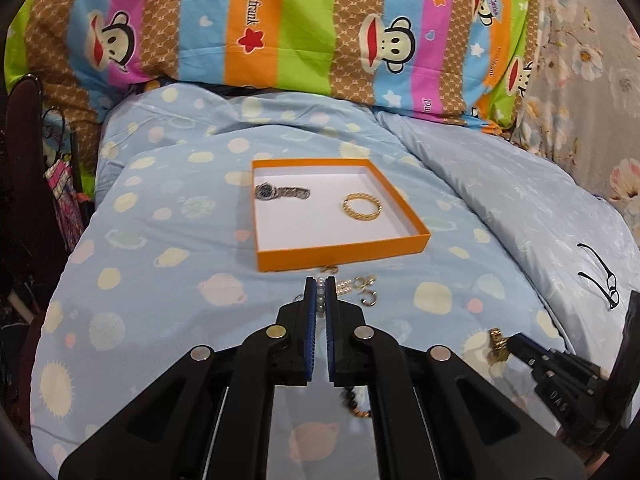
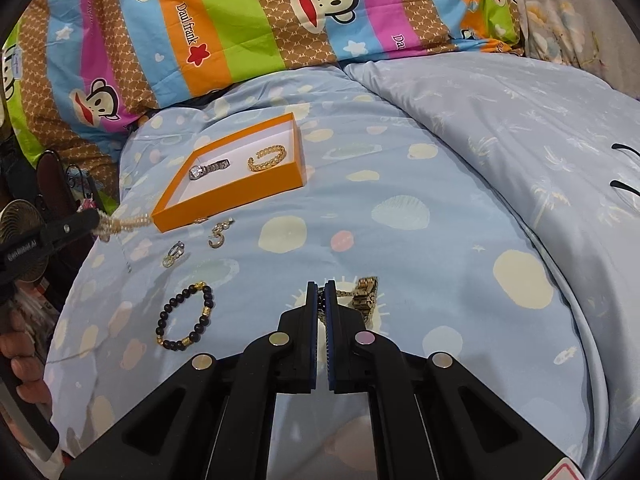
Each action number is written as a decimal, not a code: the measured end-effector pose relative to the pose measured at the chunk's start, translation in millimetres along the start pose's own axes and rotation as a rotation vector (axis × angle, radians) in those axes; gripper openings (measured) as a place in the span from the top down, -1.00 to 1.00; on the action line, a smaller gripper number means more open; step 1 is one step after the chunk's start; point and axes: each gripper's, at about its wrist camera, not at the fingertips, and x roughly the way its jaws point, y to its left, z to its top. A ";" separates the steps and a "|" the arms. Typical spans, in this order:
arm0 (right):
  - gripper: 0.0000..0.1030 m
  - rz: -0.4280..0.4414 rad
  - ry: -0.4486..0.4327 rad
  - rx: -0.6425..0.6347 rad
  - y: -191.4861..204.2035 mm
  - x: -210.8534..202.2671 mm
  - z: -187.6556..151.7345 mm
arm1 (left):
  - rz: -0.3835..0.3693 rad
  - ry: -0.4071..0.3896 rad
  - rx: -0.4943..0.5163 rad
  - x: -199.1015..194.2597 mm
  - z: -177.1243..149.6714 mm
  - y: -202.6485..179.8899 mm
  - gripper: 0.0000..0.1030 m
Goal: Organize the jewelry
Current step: 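Lower the pearl bracelet into the box with the left gripper while the right gripper places the gold watch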
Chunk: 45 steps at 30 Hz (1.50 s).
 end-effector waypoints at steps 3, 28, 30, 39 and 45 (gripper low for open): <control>0.94 0.001 -0.017 -0.020 6.4 -4.1 6.9 | 0.002 0.012 -0.020 0.6 -4.9 7.9 0.94; 0.64 0.097 -0.017 -0.146 53.2 83.1 94.3 | 0.028 -0.023 -0.015 88.9 79.5 17.5 0.94; 0.28 0.091 0.008 -0.142 45.6 87.5 78.8 | 0.045 -0.030 0.003 86.3 76.5 15.9 0.93; 0.10 0.122 0.127 -0.144 33.0 124.1 69.9 | 0.012 -0.011 -0.011 74.7 55.7 13.4 0.93; 0.72 0.124 0.145 -0.153 35.2 121.9 64.1 | 0.013 -0.004 -0.017 74.5 50.7 14.8 0.93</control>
